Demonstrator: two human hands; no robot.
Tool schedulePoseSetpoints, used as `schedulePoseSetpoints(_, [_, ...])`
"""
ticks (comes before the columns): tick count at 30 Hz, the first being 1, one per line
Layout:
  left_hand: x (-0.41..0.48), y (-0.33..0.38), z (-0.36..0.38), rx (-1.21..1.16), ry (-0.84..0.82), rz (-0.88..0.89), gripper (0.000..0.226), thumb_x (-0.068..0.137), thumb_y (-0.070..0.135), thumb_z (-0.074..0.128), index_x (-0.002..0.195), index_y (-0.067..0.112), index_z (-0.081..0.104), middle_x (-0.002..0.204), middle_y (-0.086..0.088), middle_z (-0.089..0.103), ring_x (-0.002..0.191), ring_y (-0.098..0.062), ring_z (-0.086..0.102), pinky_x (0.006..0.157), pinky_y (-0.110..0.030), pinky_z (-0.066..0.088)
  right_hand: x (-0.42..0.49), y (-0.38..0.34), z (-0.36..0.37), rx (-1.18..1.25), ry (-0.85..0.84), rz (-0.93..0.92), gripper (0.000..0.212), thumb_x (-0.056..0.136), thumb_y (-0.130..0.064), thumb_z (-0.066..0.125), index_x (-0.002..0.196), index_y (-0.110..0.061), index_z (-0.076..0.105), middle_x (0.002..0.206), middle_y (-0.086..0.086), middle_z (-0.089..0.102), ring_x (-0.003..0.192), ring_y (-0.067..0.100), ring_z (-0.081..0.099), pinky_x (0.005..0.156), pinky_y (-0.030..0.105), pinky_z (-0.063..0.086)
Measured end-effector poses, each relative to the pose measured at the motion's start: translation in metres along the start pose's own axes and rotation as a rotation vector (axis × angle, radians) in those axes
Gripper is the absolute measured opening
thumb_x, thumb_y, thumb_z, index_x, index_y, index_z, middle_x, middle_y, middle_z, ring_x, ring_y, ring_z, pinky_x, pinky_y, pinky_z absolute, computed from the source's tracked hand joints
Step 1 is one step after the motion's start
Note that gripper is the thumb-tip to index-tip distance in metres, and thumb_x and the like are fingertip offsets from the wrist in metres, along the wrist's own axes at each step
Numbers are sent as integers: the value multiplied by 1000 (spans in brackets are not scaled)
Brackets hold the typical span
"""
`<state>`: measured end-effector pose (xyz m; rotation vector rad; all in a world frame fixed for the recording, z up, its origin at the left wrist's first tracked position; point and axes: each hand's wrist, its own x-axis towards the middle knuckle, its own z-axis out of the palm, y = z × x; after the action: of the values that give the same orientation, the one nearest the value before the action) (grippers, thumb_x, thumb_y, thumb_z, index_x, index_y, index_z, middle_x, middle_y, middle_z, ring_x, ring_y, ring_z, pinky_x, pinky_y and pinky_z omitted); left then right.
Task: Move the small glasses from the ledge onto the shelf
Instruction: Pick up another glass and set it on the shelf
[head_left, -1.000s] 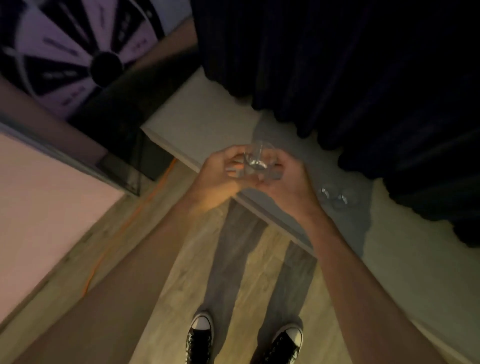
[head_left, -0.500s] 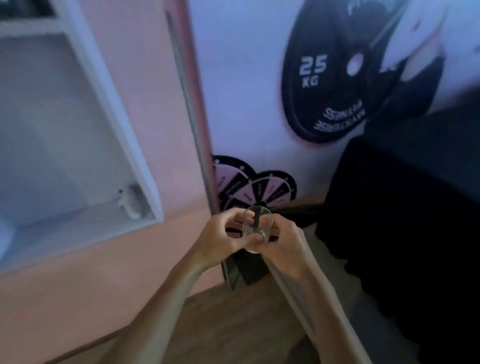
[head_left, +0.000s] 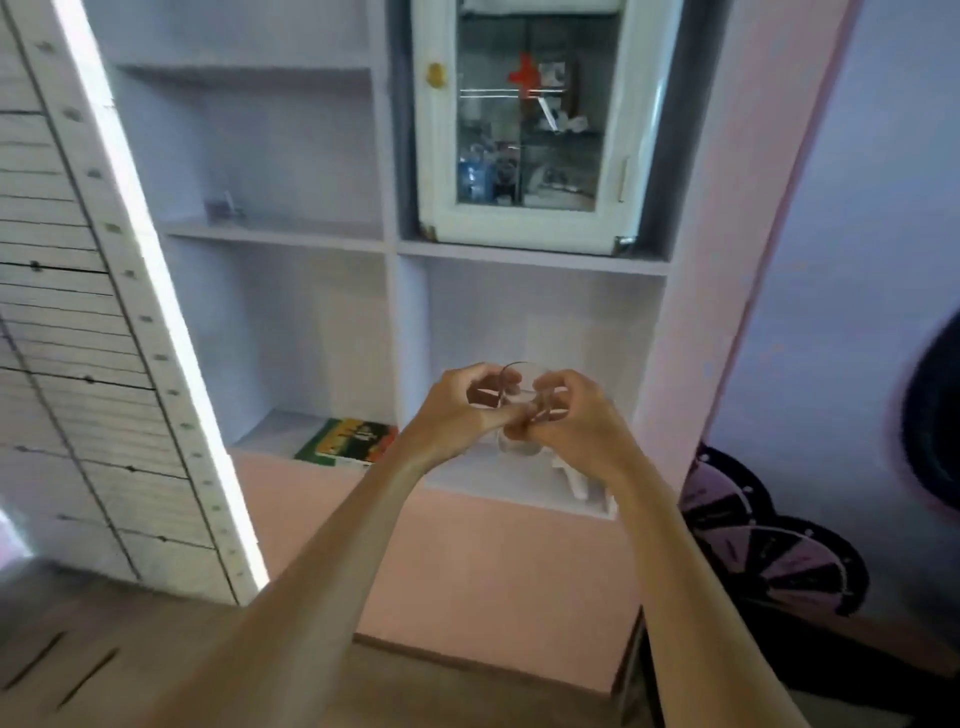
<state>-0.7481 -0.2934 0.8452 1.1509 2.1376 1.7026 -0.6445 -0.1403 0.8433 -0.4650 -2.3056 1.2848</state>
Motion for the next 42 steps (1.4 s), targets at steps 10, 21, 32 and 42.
schedulePoseSetpoints(10, [-42,1,-248,69,249,11,45,79,24,84,118,3,72,110,-22,77,107,-39,74,99,-48,60,48,-175,184,14,-190,-215,61,62,-33,96,111,-21,63,104,2,71,97,23,72,84,42,62])
schedulePoseSetpoints(21, [-16,8,-391,28,331,16,54,78,30,86,124,8,68,118,-13,76,107,-29,77,96,-42,63,102,-283,281,113,-145,-260,70,56,-37,94,115,-18,64,98,2,79,94,21,77,88,43,64])
schedulePoseSetpoints(32, [110,-6,-415,10,442,55,42,92,20,78,129,4,66,126,-19,71,105,-30,75,88,-37,63,220,-308,286,124,-3,-257,47,66,-29,92,105,-16,68,101,1,73,88,18,70,72,27,54])
schedulePoseSetpoints(42, [213,-29,-430,92,521,-20,47,71,42,83,110,18,77,110,-9,80,103,-26,77,98,-48,61,350,-297,301,140,-20,-246,32,67,-27,86,92,-18,70,105,4,76,101,24,73,94,40,60])
